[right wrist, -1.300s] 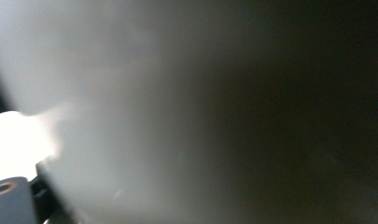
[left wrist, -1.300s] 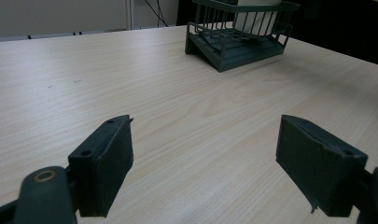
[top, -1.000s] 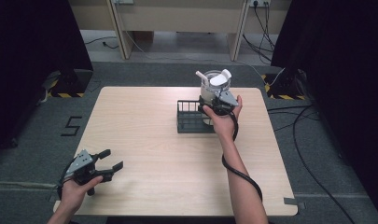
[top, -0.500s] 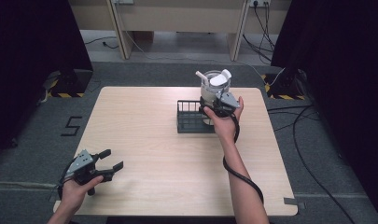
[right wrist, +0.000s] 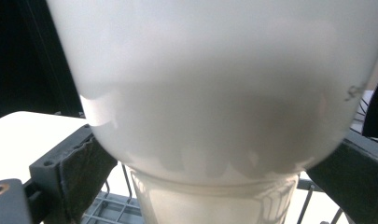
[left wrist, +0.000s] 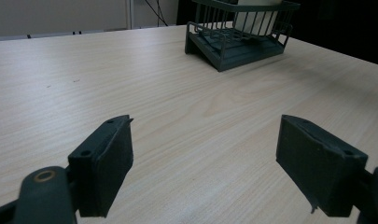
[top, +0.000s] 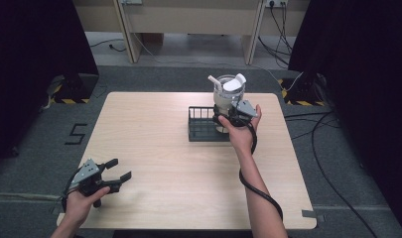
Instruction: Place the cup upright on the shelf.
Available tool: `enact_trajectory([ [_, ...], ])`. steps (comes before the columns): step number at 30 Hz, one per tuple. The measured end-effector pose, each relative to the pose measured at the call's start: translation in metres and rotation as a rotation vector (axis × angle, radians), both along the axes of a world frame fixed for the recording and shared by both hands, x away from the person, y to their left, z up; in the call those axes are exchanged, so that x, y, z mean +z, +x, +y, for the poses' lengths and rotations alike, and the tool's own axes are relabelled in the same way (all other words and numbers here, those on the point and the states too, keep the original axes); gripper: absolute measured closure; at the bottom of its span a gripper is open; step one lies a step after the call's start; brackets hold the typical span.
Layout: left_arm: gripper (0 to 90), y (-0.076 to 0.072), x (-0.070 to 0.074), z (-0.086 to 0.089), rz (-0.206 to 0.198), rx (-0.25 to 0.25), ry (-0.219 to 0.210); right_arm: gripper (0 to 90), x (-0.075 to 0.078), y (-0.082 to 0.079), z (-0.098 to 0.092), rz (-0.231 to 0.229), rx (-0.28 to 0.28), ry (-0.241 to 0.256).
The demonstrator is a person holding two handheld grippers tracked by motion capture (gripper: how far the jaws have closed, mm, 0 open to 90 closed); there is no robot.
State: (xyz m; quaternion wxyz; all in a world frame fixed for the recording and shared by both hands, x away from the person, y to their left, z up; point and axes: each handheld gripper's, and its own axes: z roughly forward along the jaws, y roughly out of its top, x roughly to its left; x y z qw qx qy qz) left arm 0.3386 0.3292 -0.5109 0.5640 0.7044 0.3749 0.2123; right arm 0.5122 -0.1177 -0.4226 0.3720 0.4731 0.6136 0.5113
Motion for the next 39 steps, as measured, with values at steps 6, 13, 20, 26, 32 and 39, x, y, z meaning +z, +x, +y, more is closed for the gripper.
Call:
enact_trajectory([
  [6, 18.1, 0.000, 0.000, 0.000, 0.001, 0.001, 0.001, 4.4, -0.001, -0.007, -0.002, 0.010, 0.001, 0.001],
  [13, 18.1, 0.000, 0.000, 0.000, 0.001, 0.001, 0.001, 4.8, -0.002, -0.014, -0.006, 0.020, 0.005, -0.001],
  [20, 18.0, -0.001, 0.000, 0.000, 0.001, 0.003, 0.001, 5.2, -0.003, -0.023, -0.010, 0.025, 0.006, -0.004],
  [26, 18.0, -0.001, 0.000, 0.000, 0.000, 0.002, 0.005, 6.2, -0.004, -0.030, -0.012, 0.034, 0.004, -0.003],
  [32, 18.0, -0.001, 0.000, 0.000, 0.001, 0.003, 0.005, 7.1, -0.006, -0.038, -0.016, 0.041, 0.007, -0.003],
  [39, 18.0, -0.001, 0.000, 0.000, 0.001, 0.003, 0.006, 7.7, -0.009, -0.045, -0.021, 0.052, 0.008, -0.007],
])
